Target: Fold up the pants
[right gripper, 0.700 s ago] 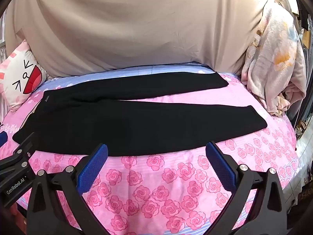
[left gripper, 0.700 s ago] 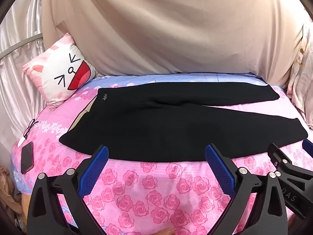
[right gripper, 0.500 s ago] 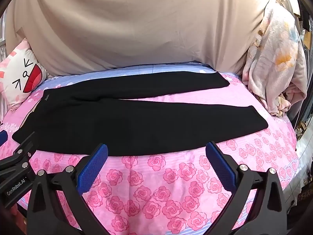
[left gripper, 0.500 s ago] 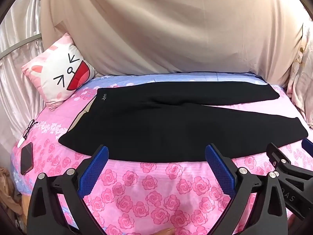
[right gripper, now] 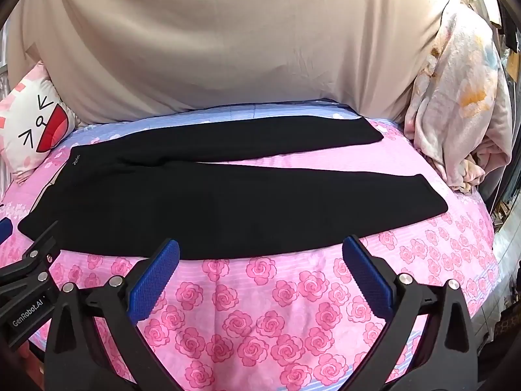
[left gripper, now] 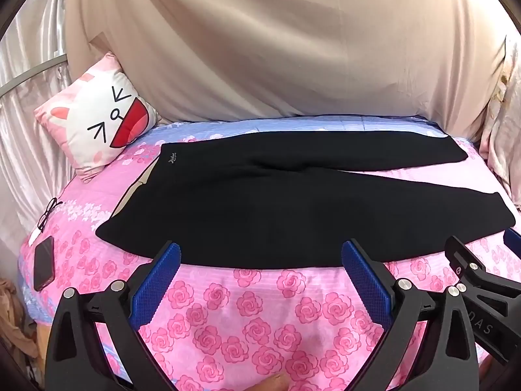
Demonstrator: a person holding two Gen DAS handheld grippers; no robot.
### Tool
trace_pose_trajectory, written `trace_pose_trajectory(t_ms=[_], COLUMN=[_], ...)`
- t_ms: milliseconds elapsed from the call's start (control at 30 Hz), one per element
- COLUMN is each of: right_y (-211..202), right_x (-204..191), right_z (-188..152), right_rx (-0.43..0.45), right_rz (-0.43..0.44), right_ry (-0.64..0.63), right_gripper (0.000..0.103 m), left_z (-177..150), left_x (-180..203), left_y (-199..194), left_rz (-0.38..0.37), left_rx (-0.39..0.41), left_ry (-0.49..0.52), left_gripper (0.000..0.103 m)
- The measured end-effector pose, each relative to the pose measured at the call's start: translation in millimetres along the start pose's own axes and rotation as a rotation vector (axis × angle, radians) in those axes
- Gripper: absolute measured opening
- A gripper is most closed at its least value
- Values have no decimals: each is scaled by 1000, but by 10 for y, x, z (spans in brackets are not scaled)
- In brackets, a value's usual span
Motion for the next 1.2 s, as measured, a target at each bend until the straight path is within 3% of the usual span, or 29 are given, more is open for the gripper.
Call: trace_pose_trajectory(t_ms=[1200], right_y=[20], right_x=[-34], right_z=[-19], right_rx=[-4], right_rz=[-3], right_ry=[-9], right_gripper=[98], left_z=[23], left_x=[1], left_y=[29], left_rz=[6], left_rx=[-13], left_ry=[6], left_gripper=[98])
Point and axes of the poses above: each gripper's, at about its wrist camera, not at the fingertips, and y roughly the way its jaws point, x to its right, z to its top, the point moved 7 cm from there along y, roughly the way its jaws point, and after that the axes turned 3 degrees about y, right-handed, at the moved point
